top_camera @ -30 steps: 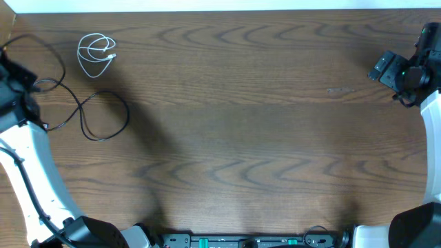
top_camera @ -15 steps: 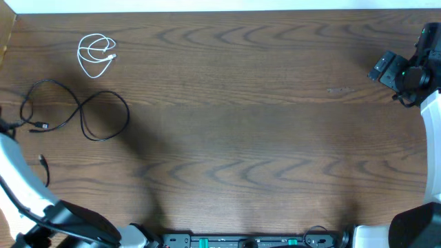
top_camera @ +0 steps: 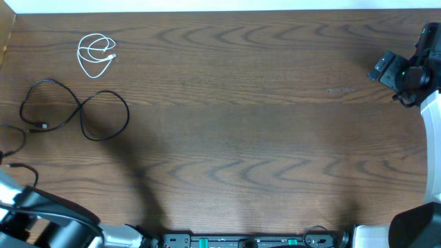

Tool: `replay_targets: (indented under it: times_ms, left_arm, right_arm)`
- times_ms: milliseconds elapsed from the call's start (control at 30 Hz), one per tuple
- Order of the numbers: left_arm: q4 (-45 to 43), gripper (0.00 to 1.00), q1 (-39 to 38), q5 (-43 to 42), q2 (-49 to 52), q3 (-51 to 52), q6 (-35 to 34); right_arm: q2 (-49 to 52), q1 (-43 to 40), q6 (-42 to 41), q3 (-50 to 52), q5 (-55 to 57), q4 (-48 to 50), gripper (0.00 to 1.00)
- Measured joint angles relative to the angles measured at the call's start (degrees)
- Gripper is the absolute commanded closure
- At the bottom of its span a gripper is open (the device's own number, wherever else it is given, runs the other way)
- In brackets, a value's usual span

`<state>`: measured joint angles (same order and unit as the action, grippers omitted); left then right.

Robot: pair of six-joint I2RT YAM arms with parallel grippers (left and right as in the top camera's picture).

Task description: Untangle cables

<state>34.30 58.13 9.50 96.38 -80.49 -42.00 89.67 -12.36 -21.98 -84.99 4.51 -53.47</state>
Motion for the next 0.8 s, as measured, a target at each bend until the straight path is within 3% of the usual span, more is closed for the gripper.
replay_targets:
  times_ms: [300, 700, 733, 767, 800]
  left_arm:
    - [-2.5, 0.91, 3.9, -1.3, 8.4, 0.0, 0.3]
    - [-10.7, 0.85, 4.8, -8.2, 13.8, 0.0, 7.8]
    - [-10.6, 0.84, 5.0, -8.2, 13.9, 0.0, 8.1]
    - [-10.5, 0.69, 5.2, -8.3, 13.9, 0.0, 8.5]
    - [-10.5, 0.68, 5.5, -8.4, 13.9, 0.0, 8.8]
  right_arm:
    - [0.0, 0.0, 0.0, 0.0, 0.0, 0.0, 0.01]
    - [0.0, 0.0, 0.0, 0.0, 0.0, 0.0, 0.01]
    - [0.0, 0.0, 0.0, 0.0, 0.0, 0.0, 0.01]
    - [0.0, 0.0, 0.0, 0.0, 0.0, 0.0, 0.01]
    - [0.0, 0.0, 0.0, 0.0, 0.0, 0.0, 0.01]
